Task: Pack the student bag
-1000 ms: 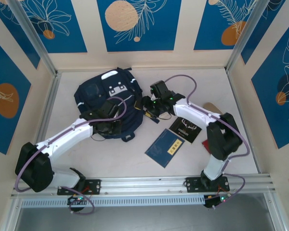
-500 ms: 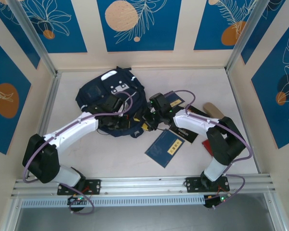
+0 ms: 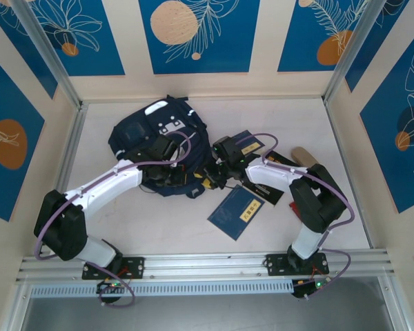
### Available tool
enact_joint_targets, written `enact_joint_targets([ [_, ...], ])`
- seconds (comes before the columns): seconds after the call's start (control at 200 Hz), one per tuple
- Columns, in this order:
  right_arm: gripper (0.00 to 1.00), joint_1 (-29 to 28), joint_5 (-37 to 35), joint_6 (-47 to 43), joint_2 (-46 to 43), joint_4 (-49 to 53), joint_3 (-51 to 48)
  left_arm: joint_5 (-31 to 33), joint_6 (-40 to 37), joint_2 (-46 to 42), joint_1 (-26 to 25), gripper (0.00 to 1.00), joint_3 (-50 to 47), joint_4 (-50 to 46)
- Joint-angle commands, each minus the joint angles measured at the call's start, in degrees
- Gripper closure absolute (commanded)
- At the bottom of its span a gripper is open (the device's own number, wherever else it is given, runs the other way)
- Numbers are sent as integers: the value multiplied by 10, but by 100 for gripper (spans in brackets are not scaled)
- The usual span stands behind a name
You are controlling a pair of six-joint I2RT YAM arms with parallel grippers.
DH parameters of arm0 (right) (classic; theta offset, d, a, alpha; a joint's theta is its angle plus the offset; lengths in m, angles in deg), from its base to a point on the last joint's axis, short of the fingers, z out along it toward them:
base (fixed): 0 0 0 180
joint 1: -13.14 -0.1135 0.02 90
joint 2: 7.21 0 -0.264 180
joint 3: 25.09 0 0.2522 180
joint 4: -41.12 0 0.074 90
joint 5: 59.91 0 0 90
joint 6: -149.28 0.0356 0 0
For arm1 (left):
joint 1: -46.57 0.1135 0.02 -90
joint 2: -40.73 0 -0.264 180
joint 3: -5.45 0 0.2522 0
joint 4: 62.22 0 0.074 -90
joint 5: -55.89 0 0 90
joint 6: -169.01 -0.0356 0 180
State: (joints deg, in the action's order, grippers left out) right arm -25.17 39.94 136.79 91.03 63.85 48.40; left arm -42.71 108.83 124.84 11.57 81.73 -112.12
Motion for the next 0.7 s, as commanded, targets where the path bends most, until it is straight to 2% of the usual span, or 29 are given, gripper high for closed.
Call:
enact_joint_targets([
  [0.0, 71, -5, -27, -11, 16, 37, 18, -10, -9, 1, -1, 100, 35, 10],
  [0.095, 90, -3, -79, -42, 5, 81, 32, 14, -26, -2, -1, 100, 43, -27],
  [0.18, 100, 4, -129, -72, -8, 125, 45, 40, -48, -3, -1, 100, 54, -76],
  [0.435, 100, 19, -233, -121, -26, 211, 69, 91, -109, -16, 14, 100, 57, -195],
  [0.695, 100, 37, -253, -124, -18, 220, 63, 92, -135, -17, 47, 100, 37, -241],
])
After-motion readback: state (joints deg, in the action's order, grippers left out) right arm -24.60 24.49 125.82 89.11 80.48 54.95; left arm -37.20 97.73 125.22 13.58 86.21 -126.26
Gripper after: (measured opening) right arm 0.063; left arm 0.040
